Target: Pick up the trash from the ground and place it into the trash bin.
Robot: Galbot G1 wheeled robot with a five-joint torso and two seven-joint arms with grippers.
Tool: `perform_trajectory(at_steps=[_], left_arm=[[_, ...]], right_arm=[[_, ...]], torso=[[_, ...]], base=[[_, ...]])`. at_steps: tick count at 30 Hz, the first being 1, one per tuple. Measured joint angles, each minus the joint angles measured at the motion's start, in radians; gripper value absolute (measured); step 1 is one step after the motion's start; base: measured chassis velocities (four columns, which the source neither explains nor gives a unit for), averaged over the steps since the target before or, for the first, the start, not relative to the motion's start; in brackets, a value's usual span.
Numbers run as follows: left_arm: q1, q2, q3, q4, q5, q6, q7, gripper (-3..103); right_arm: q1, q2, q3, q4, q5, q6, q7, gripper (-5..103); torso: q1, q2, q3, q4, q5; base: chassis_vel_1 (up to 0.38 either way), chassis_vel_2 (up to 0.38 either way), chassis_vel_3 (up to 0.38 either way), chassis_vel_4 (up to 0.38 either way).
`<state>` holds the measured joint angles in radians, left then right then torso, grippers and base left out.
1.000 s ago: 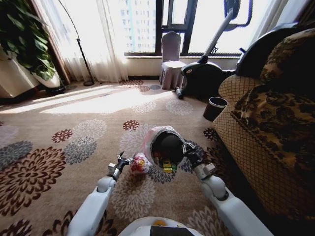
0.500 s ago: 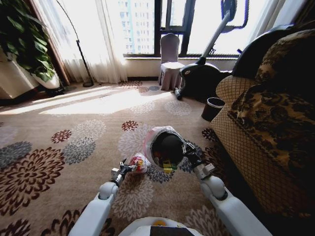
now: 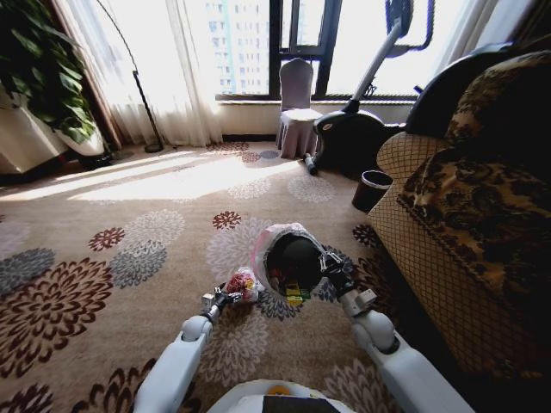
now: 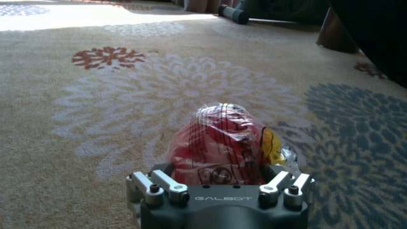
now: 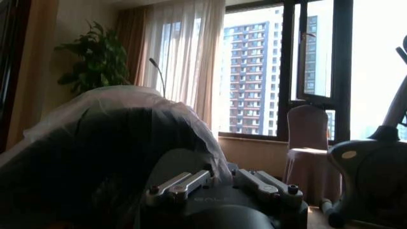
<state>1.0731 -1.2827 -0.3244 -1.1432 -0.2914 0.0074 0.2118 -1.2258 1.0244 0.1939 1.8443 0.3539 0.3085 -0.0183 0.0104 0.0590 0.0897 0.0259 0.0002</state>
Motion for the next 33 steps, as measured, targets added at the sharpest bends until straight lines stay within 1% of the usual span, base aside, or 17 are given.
perform_trajectory(at_steps=[2,4,5,6,8,11,13,14,15,17,18,20,21,22,25,29,33], left_arm=[[-0.014,-0.007,0.008,0.03,0.001,-0.01,0.002,81],[-0.016,-0.008,0.009,0.034,0.001,-0.011,0.003,81],[-0.025,-0.01,0.012,0.051,0.001,-0.018,0.008,70],[-0.029,-0.012,0.012,0.059,0.001,-0.023,0.012,70],[-0.032,-0.015,0.01,0.065,-0.005,-0.029,0.014,58],[-0.03,-0.016,0.008,0.064,-0.012,-0.032,0.014,47],[-0.028,-0.016,0.006,0.063,-0.015,-0.034,0.014,47],[-0.023,-0.018,-0.001,0.06,-0.027,-0.042,0.013,36],[-0.021,-0.018,-0.003,0.058,-0.032,-0.045,0.013,36],[-0.008,-0.02,-0.021,0.04,-0.064,-0.051,0.015,26],[-0.008,-0.02,-0.021,0.04,-0.064,-0.051,0.015,26],[0.009,-0.025,-0.046,0.007,-0.124,-0.05,0.019,15],[0.022,-0.026,-0.055,-0.017,-0.167,-0.043,0.018,15],[0.048,-0.026,-0.071,-0.067,-0.233,-0.03,0.013,8],[0.086,-0.023,-0.094,-0.134,-0.277,-0.025,0.003,4],[0.179,-0.019,-0.184,-0.301,-0.325,-0.021,-0.063,0],[0.231,-0.029,-0.264,-0.444,-0.366,-0.051,-0.113,0]], right_arm=[[-0.001,-0.001,0.003,0.0,0.0,0.0,0.0,0],[-0.001,-0.001,0.003,0.0,0.0,0.0,0.0,0],[-0.002,-0.001,0.004,0.0,0.001,0.0,0.0,0],[-0.003,-0.001,0.004,0.0,0.001,0.001,0.0,0],[-0.003,0.0,0.004,-0.001,0.001,0.002,0.0,0],[-0.003,0.0,0.004,-0.003,0.001,0.003,0.0,0],[-0.002,0.0,0.004,-0.004,0.001,0.003,0.0,0],[-0.002,-0.001,0.004,-0.005,0.001,0.006,0.0,0],[-0.002,-0.001,0.004,-0.005,0.001,0.007,0.0,0],[-0.004,-0.004,0.005,-0.005,0.002,0.011,0.0,0],[-0.004,-0.004,0.005,-0.005,0.002,0.011,0.0,0],[-0.005,-0.003,0.008,-0.006,0.002,0.013,0.0,0],[-0.004,-0.003,0.009,-0.007,0.002,0.013,0.0,0],[-0.002,-0.002,0.01,-0.01,0.002,0.015,0.0,0],[0.006,-0.002,0.009,-0.019,0.003,0.018,0.0,0],[0.043,-0.001,0.004,-0.051,0.01,0.027,0.0,0],[0.071,0.003,0.004,-0.082,0.02,0.029,0.0,0]], torso=[[0.0,0.0,0.0,0.0,0.0],[0.0,0.0,0.0,-0.0001,0.0001],[0.0,0.0,0.0,-0.0001,0.0],[0.0,0.0,0.0,-0.0001,0.0],[0.0,0.0,0.0,0.0,-0.0001],[0.0,0.0,0.0,-0.0001,-0.0002],[0.0,0.0,0.0,-0.0001,-0.0002],[0.0,0.0,0.0,-0.0002,-0.0003],[0.0,0.0,0.0,-0.0001,-0.0003],[0.0,0.0,0.0,-0.0002,-0.0004],[0.0,0.0,0.0,-0.0002,-0.0004],[0.0,0.0,0.0,-0.0001,-0.0003],[0.0,0.0,0.0,-0.0002,-0.0003],[0.0,0.0,0.0,-0.0002,-0.0003],[0.0,0.0,0.0,-0.0003,-0.0003],[0.0,0.0,0.0,0.0002,-0.0002],[0.0,0.0,0.0,0.0004,-0.0002]], base=[[0.0,0.0,0.0,0.0],[0.0,0.0,0.0,0.0],[0.0,0.0,0.0,0.0],[0.0,0.0,0.0,0.0],[0.0,0.0,0.0,0.0],[0.0,0.0,0.0,0.0],[0.0,0.0,0.0,0.0],[0.0,0.0,0.0,0.0],[0.0,0.0,0.0,0.0],[0.0,0.0,0.0,0.0],[0.0,0.0,0.0,0.0],[0.0,0.0,0.0,0.0],[0.0,0.0,0.0,0.0],[0.0,0.0,0.0,0.0],[0.0,0.0,0.0,0.0],[0.0,0.0,0.0,0.0],[0.0,0.0,0.0,0.0]])
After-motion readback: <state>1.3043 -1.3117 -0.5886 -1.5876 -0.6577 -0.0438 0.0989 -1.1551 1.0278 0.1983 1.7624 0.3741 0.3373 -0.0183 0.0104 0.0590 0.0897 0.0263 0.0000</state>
